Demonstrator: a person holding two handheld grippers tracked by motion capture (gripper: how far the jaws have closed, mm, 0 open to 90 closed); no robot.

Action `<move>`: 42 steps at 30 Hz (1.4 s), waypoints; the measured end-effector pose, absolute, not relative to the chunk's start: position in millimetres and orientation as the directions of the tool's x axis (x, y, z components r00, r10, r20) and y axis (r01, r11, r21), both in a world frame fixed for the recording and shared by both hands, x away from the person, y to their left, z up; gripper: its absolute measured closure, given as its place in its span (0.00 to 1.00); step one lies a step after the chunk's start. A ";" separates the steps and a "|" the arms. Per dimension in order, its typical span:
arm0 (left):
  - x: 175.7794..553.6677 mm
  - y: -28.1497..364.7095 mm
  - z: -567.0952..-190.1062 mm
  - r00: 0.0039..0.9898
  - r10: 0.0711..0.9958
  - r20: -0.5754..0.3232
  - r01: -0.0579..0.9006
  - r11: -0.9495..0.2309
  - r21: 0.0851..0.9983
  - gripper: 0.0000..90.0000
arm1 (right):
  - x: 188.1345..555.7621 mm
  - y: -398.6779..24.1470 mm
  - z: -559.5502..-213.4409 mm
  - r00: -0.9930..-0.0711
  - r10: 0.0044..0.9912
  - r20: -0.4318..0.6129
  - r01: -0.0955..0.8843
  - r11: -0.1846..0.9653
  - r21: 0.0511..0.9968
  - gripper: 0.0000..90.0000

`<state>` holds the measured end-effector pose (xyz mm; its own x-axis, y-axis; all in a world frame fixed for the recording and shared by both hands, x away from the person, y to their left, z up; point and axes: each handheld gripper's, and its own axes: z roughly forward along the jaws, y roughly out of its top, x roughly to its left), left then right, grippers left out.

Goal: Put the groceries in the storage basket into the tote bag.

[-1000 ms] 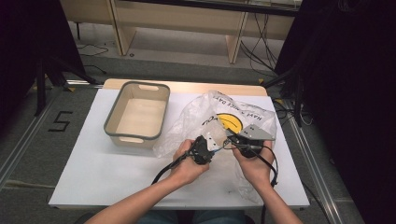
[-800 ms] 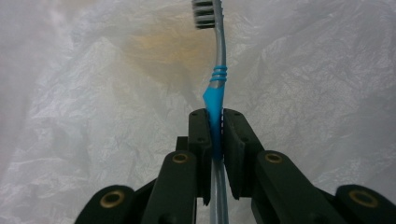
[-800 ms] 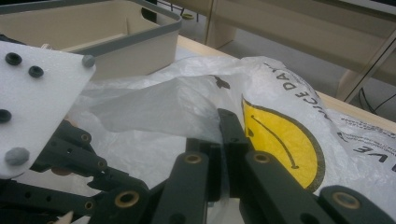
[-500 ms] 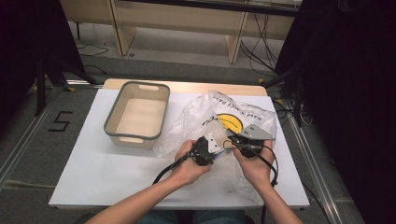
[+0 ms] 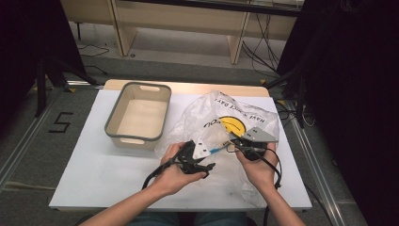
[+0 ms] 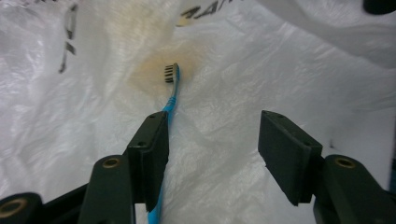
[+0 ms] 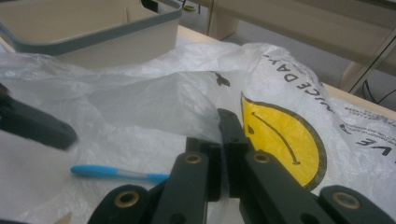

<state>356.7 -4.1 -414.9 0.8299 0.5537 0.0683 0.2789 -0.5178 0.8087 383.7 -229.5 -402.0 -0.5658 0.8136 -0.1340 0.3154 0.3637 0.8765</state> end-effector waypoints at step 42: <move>369.0 88.4 -459.5 0.680 0.725 0.106 0.436 -0.517 0.736 0.38 | 354.1 -259.6 -426.9 -0.716 0.699 0.003 0.472 0.480 0.739 0.41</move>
<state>369.0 88.4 -459.5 0.6802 0.7253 0.1062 0.4365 -0.5171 0.7363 354.1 -259.6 -426.9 -0.7156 0.6985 0.0031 0.4720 0.4803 0.7393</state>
